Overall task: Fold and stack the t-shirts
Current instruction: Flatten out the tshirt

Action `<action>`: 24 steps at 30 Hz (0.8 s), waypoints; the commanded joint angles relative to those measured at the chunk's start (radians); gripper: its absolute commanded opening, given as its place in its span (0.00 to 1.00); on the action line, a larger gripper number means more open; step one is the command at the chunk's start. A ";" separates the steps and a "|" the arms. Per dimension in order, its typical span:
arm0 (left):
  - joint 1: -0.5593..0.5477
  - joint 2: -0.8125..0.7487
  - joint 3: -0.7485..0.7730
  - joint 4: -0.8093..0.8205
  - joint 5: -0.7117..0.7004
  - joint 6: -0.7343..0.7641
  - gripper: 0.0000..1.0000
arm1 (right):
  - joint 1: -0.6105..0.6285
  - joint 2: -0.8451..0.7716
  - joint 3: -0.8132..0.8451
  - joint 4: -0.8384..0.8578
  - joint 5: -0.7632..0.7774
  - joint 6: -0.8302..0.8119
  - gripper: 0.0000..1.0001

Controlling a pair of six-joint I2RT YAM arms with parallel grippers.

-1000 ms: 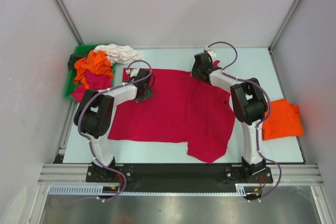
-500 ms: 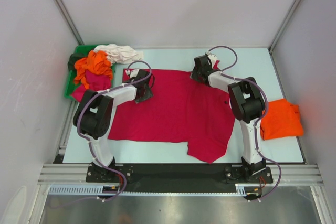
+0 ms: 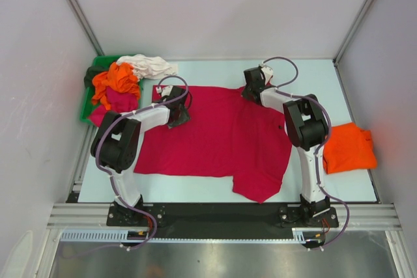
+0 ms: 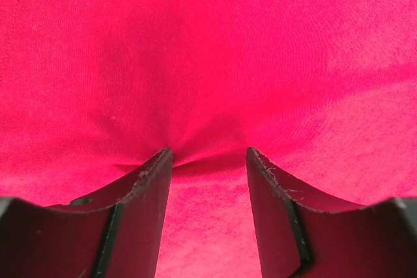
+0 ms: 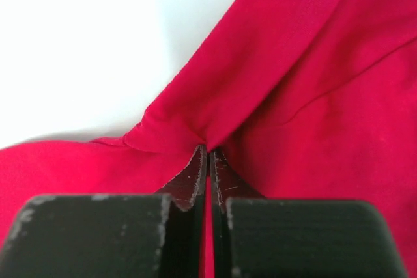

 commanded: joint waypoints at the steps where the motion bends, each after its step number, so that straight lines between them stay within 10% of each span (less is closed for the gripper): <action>1: -0.010 -0.023 -0.012 -0.047 0.025 -0.018 0.55 | -0.004 0.031 0.058 0.005 0.029 -0.002 0.00; 24: -0.010 -0.030 -0.027 -0.050 0.042 -0.030 0.56 | -0.040 0.289 0.561 -0.091 0.030 -0.067 0.00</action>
